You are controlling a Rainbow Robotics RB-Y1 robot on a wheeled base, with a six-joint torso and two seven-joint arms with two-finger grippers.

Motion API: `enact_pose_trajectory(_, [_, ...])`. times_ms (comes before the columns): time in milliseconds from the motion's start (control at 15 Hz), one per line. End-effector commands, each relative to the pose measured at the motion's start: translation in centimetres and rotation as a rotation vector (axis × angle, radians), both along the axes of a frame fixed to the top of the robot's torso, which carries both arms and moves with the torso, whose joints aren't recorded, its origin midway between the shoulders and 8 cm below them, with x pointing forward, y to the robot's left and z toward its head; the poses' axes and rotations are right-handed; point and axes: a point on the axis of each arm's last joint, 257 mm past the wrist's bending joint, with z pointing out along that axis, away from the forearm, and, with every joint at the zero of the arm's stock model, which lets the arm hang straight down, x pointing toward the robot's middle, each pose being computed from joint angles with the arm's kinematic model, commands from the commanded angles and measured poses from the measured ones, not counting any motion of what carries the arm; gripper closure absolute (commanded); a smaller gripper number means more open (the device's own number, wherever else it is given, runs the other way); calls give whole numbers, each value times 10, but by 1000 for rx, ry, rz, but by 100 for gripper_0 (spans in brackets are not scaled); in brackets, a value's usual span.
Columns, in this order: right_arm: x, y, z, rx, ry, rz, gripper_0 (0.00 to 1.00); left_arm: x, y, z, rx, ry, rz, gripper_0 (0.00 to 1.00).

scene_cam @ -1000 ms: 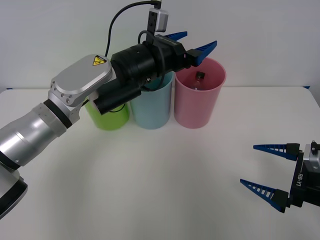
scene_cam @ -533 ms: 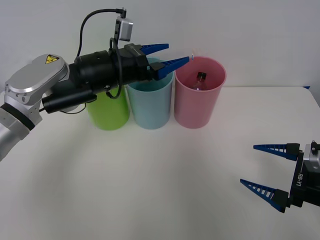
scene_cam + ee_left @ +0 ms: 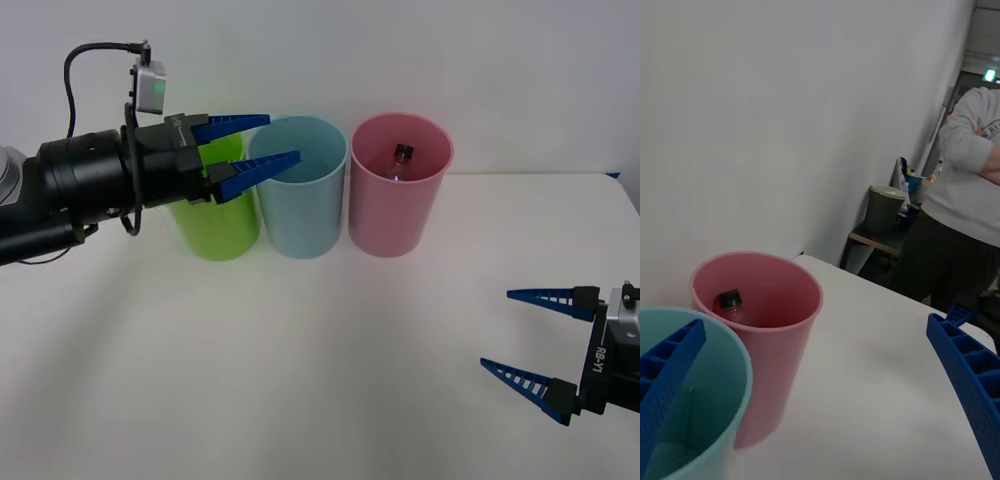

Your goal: Put cans in the blue bin and PET bottles in the pink bin and trash in the green bin.

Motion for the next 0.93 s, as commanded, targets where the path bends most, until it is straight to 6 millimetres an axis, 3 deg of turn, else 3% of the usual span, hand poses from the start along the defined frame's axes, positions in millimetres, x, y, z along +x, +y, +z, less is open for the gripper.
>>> enact_pose_trajectory(67, [0, 0, 0, 0, 0, 0, 0, -23, 24, -6, 32, -9, 15, 0])
enact_pose_trajectory(333, [0, 0, 0, 0, 0, 0, 0, -48, 59, -17, 91, -63, 56, 0])
enact_pose_trajectory(533, [0, 0, 0, 0, 0, 0, 0, -66, 79, -36, 132, -10, 88, 0])
enact_pose_trajectory(933, [0, 0, 0, 0, 0, 0, 0, -105, 117, -89, 255, 89, 196, 0])
